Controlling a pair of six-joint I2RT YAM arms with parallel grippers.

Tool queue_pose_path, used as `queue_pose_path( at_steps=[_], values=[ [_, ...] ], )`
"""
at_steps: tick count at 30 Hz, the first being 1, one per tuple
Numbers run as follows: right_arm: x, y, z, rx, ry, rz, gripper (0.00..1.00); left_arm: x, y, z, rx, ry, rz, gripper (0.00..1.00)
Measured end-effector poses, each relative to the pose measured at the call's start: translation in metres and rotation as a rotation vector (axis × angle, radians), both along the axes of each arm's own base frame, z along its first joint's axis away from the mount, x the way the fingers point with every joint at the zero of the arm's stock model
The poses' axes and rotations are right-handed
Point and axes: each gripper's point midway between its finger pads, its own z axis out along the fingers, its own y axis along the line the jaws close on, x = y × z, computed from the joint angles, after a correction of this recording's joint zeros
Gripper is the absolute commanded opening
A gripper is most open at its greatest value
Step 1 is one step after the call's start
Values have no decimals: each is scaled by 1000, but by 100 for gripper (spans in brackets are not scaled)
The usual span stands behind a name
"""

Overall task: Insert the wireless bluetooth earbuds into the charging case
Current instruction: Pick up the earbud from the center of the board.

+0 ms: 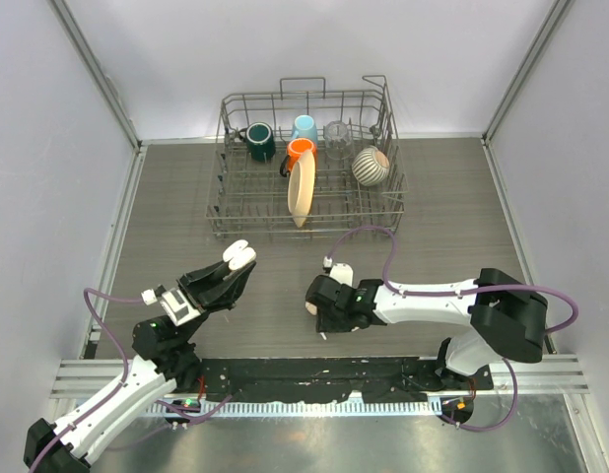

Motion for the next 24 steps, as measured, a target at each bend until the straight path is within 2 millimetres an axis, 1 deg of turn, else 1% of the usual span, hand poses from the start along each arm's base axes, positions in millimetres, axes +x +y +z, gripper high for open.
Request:
queue_pose_path(
  at_steps=[10,14,24],
  values=[
    [0,1,-3,-18,6,5,37,1,1,-1,-1,4,5,0],
    [0,1,-3,-20,7,5,34,1,1,0,-2,1,8,0],
    [1,2,-3,-24,4,5,35,1,1,0,-2,0,9,0]
  ],
)
